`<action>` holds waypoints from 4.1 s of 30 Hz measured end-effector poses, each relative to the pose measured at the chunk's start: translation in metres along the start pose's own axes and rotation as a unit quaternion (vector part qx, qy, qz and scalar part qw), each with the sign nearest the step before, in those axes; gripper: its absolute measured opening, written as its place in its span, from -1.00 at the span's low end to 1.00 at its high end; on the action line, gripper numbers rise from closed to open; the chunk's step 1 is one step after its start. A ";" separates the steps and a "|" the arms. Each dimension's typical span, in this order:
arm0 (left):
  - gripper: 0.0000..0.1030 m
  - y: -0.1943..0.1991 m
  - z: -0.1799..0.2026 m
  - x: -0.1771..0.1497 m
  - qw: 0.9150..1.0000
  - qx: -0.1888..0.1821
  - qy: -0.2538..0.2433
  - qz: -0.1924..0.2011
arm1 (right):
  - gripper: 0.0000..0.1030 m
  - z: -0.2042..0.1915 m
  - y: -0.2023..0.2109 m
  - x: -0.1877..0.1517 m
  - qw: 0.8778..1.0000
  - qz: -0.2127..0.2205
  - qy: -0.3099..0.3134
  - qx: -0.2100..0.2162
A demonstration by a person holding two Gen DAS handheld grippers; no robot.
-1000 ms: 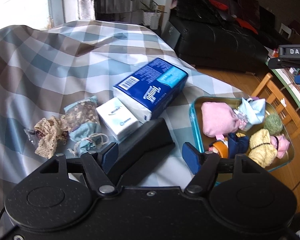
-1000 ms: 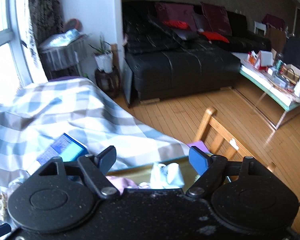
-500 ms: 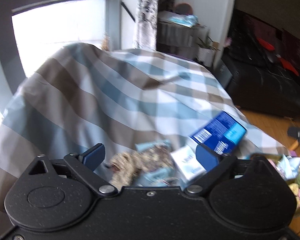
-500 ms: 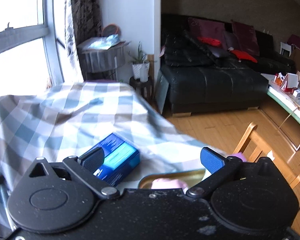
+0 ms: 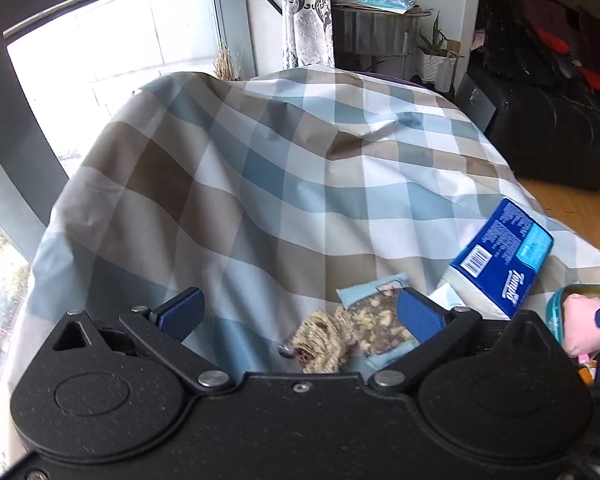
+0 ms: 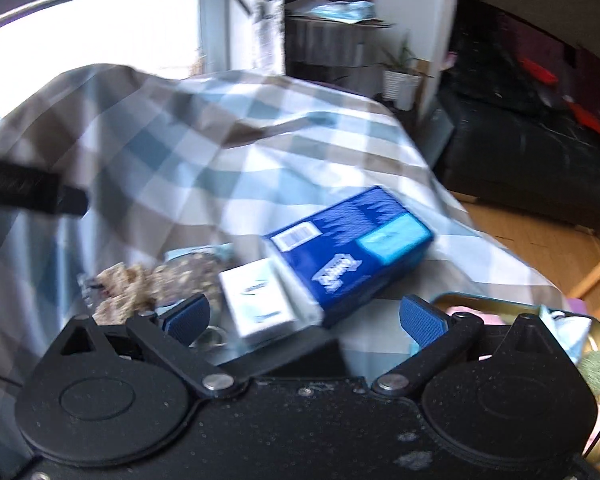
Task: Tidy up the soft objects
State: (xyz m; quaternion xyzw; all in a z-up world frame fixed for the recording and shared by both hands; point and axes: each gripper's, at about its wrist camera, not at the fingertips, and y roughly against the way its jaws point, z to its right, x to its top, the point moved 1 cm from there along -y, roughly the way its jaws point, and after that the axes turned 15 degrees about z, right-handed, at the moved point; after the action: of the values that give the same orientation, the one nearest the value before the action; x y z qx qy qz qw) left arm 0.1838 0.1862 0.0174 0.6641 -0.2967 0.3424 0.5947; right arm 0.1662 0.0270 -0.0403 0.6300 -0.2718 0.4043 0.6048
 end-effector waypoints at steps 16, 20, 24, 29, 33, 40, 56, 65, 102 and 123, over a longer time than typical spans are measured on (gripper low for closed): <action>0.91 -0.009 -0.035 -0.011 0.998 0.010 0.070 0.003 | 0.45 -0.079 -0.060 -0.032 0.995 -0.047 0.058 0.067; 0.91 -0.013 -0.040 -0.013 0.996 0.005 0.091 -0.008 | 0.36 -0.087 -0.069 -0.035 0.994 -0.054 0.061 0.073; 0.91 -0.014 -0.043 -0.013 0.994 0.004 0.105 -0.008 | 0.23 -0.096 -0.080 -0.035 0.992 -0.066 0.071 0.077; 0.91 -0.013 -0.043 -0.014 0.994 0.006 0.108 -0.005 | -0.54 -0.102 -0.092 -0.034 0.989 -0.089 0.082 0.081; 0.90 -0.013 -0.043 -0.015 0.994 0.008 0.107 -0.004 | -0.91 -0.089 -0.087 -0.024 0.990 -0.087 0.049 0.097; 0.90 -0.013 -0.045 -0.015 0.993 0.007 0.117 -0.008 | -0.90 -0.066 -0.075 -0.012 0.991 -0.084 0.001 0.106; 0.90 -0.016 -0.046 -0.017 0.993 0.014 0.116 -0.016 | 0.32 -0.144 -0.036 -0.070 0.954 -0.096 0.188 0.215; 0.90 -0.016 -0.046 -0.017 0.993 0.014 0.116 -0.015 | -0.01 -0.139 -0.030 -0.073 0.958 -0.084 0.165 0.221; 0.63 -0.074 0.015 -0.057 0.991 -0.025 -0.055 -0.121 | 0.00 0.014 0.042 -0.002 0.986 -0.009 -0.127 0.107; 0.05 -0.096 0.002 -0.064 0.991 -0.026 0.015 -0.132 | -0.01 0.026 0.038 -0.001 0.991 -0.031 -0.115 0.056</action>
State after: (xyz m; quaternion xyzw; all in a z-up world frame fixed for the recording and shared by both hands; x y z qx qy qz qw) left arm 0.2232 0.1944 -0.0903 0.6766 -0.2058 0.2630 0.6563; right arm 0.1392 -0.0035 -0.0191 0.7130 -0.2965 0.3249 0.5460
